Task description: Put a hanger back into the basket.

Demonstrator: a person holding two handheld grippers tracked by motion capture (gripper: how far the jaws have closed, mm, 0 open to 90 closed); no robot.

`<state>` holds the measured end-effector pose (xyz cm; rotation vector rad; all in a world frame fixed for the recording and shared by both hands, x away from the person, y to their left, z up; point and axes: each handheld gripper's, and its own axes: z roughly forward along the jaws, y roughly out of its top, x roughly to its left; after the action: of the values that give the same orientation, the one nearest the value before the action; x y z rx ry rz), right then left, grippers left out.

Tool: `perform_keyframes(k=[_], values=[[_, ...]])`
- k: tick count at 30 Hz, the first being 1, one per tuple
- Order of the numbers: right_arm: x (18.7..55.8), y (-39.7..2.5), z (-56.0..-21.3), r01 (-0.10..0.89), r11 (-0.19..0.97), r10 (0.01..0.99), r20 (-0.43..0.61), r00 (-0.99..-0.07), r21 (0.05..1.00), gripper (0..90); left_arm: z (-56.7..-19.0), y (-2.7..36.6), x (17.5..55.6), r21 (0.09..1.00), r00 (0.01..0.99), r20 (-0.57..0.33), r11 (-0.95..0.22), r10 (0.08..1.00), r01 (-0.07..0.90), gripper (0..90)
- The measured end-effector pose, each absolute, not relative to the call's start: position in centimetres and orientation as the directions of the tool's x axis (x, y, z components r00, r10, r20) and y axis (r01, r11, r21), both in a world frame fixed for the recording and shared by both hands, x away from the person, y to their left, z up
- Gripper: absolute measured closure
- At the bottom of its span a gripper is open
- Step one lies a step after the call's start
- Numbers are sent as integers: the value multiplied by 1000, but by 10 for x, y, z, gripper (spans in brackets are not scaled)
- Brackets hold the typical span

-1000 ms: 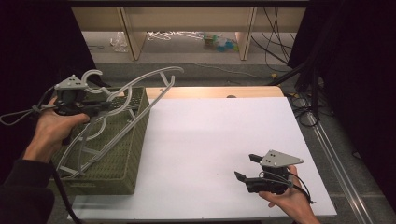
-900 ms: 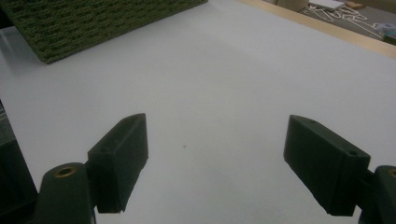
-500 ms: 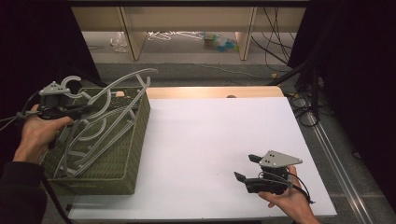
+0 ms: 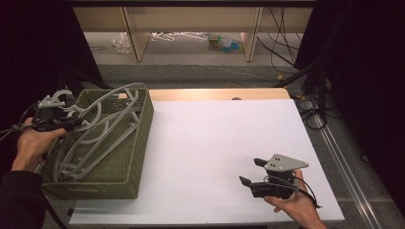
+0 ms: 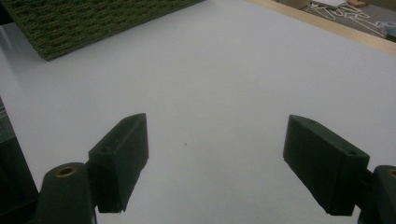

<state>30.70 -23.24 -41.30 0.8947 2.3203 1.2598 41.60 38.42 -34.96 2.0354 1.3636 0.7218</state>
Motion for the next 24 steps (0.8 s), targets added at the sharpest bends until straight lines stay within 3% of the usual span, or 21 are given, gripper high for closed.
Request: perform_keyframes(k=[24], values=[[308, -233, -414, 371, 406, 675, -1, -737, 836, 232, -391, 374, 424, 647, 363, 108, -343, 926, 682, 806]])
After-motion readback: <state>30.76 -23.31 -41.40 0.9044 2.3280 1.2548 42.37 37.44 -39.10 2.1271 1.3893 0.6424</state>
